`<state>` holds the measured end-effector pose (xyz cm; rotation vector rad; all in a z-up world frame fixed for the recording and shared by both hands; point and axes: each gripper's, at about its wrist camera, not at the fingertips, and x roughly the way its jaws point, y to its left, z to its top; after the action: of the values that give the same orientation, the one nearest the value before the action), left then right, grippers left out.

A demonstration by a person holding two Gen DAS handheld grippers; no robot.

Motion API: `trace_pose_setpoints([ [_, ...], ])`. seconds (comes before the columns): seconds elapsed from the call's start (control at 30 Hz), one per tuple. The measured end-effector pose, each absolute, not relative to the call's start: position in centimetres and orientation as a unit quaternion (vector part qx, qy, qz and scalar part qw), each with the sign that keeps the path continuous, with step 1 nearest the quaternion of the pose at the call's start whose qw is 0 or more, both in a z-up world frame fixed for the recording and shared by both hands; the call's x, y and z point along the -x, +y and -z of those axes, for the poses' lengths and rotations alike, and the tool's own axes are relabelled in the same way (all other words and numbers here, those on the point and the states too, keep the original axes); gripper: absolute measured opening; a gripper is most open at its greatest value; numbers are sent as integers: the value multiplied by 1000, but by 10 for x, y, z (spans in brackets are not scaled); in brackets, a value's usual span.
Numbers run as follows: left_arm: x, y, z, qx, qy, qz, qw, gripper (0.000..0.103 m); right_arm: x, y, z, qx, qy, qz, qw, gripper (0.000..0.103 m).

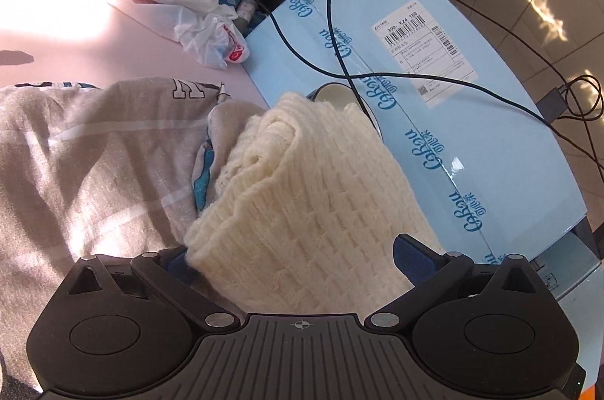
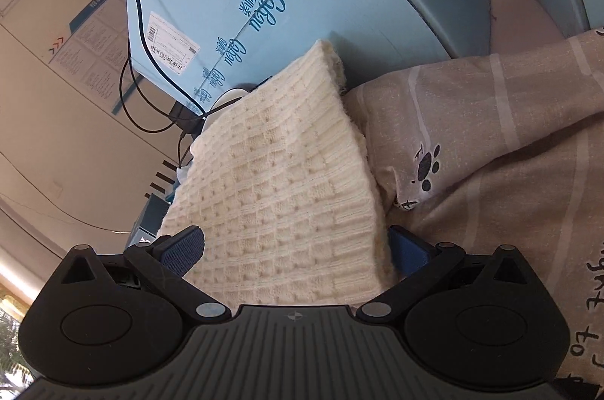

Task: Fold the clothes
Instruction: 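Lower both grippers onto the cream sweater edge and close them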

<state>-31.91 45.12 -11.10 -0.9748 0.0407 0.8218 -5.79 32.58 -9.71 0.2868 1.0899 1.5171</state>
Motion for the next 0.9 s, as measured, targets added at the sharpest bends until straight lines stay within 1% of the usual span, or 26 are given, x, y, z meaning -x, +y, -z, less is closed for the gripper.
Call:
trace_pose_setpoints([
  [0.07, 310, 453, 112, 444, 23, -383, 810, 103, 61, 330, 98, -120, 460, -656, 586, 103],
  [0.13, 309, 453, 113, 444, 11, -377, 813, 102, 63, 332, 99, -119, 453, -657, 591, 103],
  [0.17, 310, 453, 113, 445, 8, -378, 812, 98, 63, 332, 99, -120, 450, -658, 591, 103],
  [0.2, 311, 453, 113, 445, 5, -379, 811, 92, 63, 331, 99, -120, 448, -659, 592, 103],
  [0.23, 312, 453, 114, 445, 5, -384, 809, 87, 64, 328, 100, -122, 444, -659, 595, 100],
  [0.27, 312, 453, 115, 443, 10, -392, 806, 72, 64, 325, 101, -123, 441, -658, 598, 93],
  [0.3, 313, 454, 116, 441, 17, -399, 804, 55, 64, 322, 101, -125, 439, -656, 601, 88],
  [0.37, 314, 453, 118, 439, 20, -402, 803, 49, 62, 318, 98, -125, 434, -650, 611, 70],
  [0.4, 316, 453, 118, 439, 17, -401, 804, 46, 63, 315, 96, -120, 427, -651, 616, 66],
  [0.47, 316, 448, 115, 428, 16, -404, 808, 43, 68, 309, 90, -111, 405, -657, 626, 51],
  [0.5, 317, 445, 114, 422, 15, -406, 810, 39, 71, 307, 87, -108, 391, -663, 629, 48],
  [0.57, 319, 439, 110, 410, 8, -408, 816, 36, 75, 302, 81, -113, 375, -675, 625, 38],
  [0.7, 326, 424, 98, 378, -16, -406, 832, 33, 79, 291, 68, -128, 355, -692, 616, 30],
  [0.77, 329, 417, 93, 362, -26, -404, 839, 33, 76, 284, 64, -137, 351, -695, 612, 24],
  [0.9, 334, 402, 82, 321, -57, -409, 852, 33, 72, 272, 53, -163, 340, -706, 600, 24],
])
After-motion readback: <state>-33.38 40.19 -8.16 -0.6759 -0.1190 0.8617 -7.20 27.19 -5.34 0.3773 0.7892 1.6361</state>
